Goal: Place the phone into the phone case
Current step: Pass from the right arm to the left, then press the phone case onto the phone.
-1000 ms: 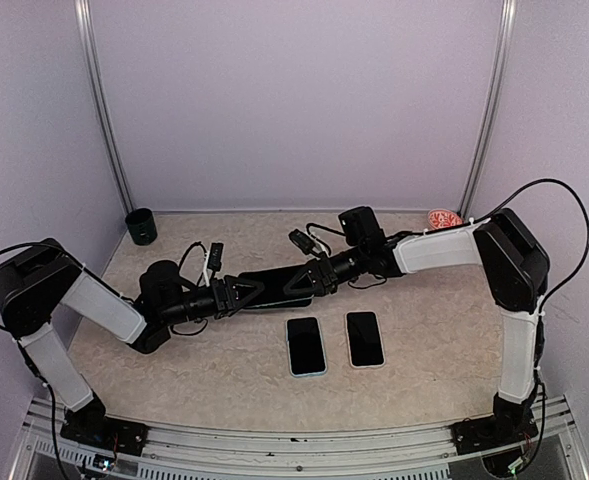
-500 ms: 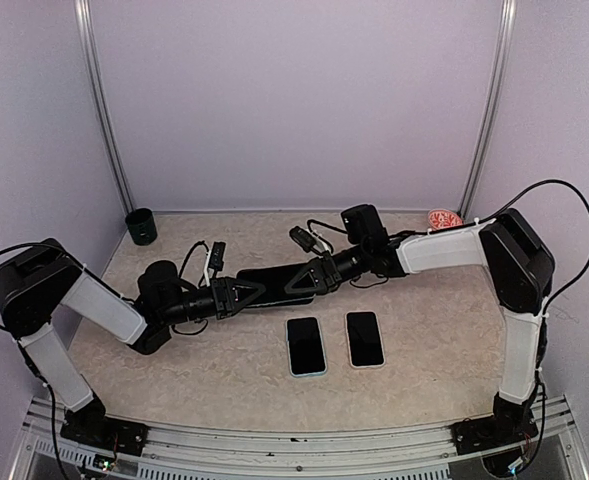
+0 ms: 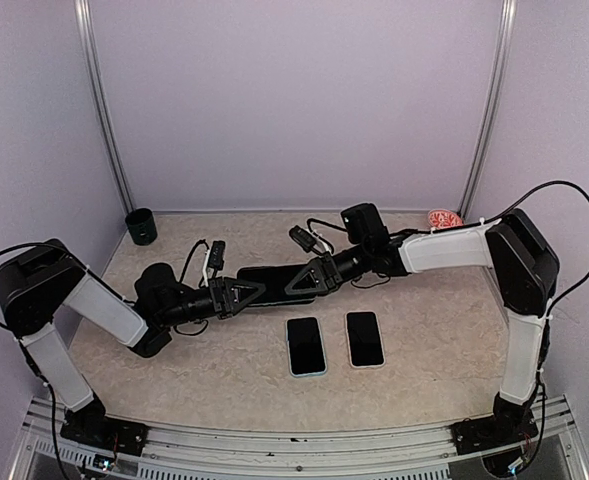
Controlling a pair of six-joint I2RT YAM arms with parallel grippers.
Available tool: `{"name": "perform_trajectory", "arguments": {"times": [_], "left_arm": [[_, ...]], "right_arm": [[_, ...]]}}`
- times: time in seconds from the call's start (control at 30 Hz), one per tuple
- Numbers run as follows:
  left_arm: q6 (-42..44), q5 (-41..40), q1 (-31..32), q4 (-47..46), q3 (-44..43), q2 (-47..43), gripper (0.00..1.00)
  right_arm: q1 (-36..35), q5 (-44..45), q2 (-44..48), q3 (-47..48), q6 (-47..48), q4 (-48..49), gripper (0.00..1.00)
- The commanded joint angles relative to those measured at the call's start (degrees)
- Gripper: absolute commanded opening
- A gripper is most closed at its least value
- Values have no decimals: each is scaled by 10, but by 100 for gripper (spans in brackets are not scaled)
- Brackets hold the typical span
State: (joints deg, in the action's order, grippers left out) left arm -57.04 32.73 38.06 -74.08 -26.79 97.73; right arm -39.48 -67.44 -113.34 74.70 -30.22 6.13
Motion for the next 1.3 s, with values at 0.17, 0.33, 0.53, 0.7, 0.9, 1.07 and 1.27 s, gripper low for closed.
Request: {"name": "perform_trajectory", "arguments": {"times": [0.17,0.33,0.53,0.7,0.9,1.07,1.27], "left_arm": [[1,11,7,-51,4,3,12],[3,1,1,-43,12,2,11],[4,-20,-15,-38,34,-3,10],[3,-23,-22,-44,42,-2,7],[-5,-18,-35,-66,57,-7,7],[-3,-21,-51,-64,75,-28,7],[6,-32,-67,-43,87,-60,7]], "right_arm": [[-8,34,30,8,27,-63,28],[-6,62,32,25,50,-135,31],[-1,78,59,15,56,-154,35],[0,78,74,12,60,-162,39],[0,103,101,0,82,-193,40],[1,133,137,-27,97,-204,41],[0,163,175,-63,114,-205,41]]}}
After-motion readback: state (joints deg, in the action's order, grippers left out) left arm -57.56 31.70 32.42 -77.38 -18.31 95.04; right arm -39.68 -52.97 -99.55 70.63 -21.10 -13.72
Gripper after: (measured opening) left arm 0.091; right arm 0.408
